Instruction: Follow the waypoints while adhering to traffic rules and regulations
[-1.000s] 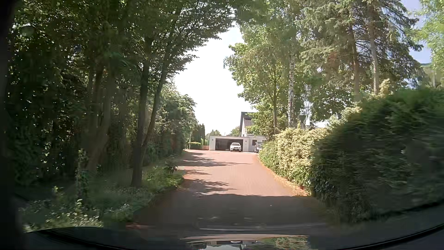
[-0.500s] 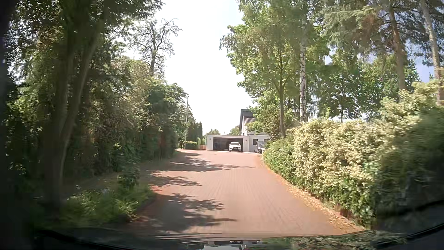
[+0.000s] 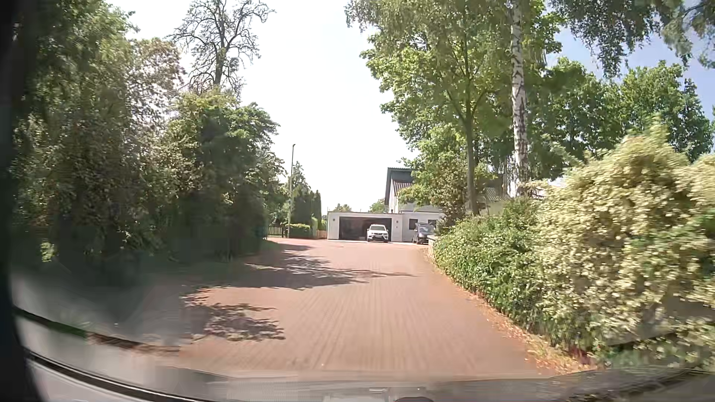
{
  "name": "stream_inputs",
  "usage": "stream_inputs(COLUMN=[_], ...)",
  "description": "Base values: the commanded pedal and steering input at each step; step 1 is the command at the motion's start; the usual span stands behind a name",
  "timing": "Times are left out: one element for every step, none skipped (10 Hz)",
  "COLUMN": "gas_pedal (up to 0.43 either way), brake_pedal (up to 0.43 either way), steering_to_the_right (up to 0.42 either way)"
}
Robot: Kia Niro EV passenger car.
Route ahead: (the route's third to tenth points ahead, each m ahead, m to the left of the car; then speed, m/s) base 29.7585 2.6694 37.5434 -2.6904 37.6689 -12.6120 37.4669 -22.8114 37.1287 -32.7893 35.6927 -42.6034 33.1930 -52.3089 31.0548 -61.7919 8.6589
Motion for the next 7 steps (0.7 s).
stream_inputs(gas_pedal=[0.197, 0.189, 0.157, 0.098, 0.047, 0.047, 0.039], brake_pedal=[0.000, 0.000, 0.000, 0.000, 0.000, 0.000, 0.000], steering_to_the_right=[0.001, 0.000, 0.000, -0.001, -0.002, -0.002, -0.003])
